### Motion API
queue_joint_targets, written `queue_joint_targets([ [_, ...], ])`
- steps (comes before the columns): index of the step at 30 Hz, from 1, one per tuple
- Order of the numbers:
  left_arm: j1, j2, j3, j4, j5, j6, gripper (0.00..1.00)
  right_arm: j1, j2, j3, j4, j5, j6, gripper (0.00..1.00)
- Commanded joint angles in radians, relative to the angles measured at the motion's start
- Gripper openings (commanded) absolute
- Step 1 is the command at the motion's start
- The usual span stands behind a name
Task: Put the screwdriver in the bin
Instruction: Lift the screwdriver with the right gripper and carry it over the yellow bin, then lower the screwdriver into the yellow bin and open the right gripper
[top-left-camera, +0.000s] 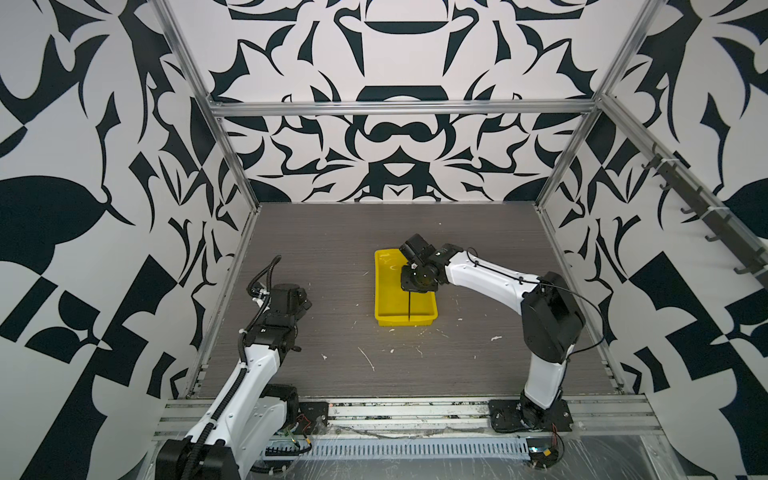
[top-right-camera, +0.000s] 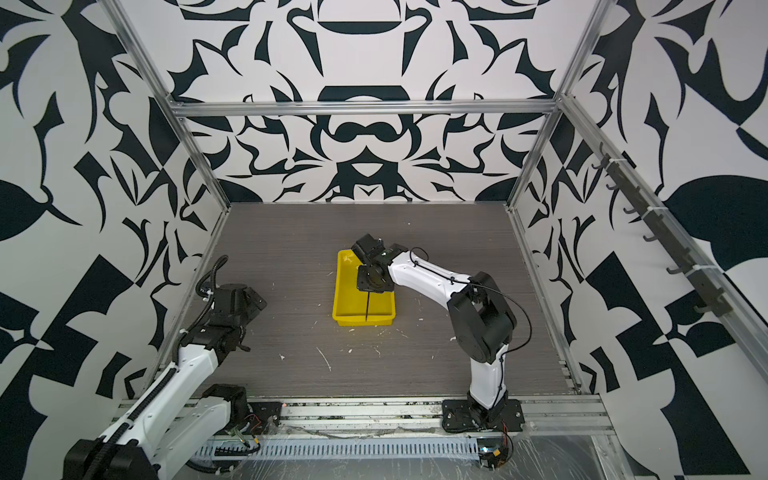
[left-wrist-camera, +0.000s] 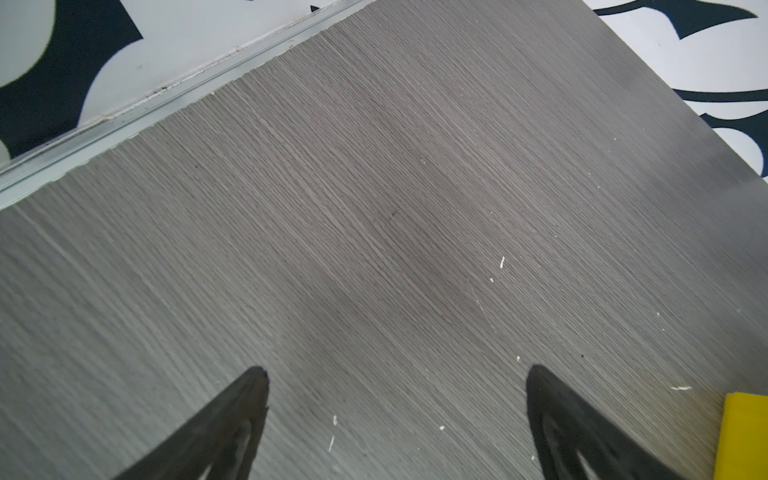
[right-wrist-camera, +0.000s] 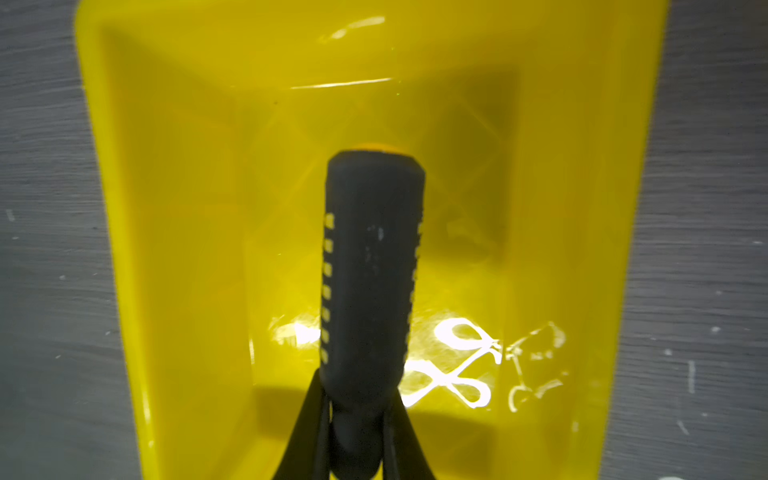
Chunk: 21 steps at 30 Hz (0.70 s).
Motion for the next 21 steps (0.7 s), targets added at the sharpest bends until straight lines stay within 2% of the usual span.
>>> queue_joint_targets([
  [1,0.002,0.004,0.017,-0.013,-0.003,-0.008,1.0,0.002,-0.017,0.056,-0.014,-0.028,0.003,0.0],
  [15,0.002,0.004,0.018,-0.021,0.001,-0.009,1.0,-0.034,0.187,0.31,-0.195,-0.069,-0.031,0.0],
  [21,0.002,0.0,0.014,-0.014,0.002,-0.009,1.0,-0.035,0.173,0.302,-0.174,-0.059,-0.035,0.04],
])
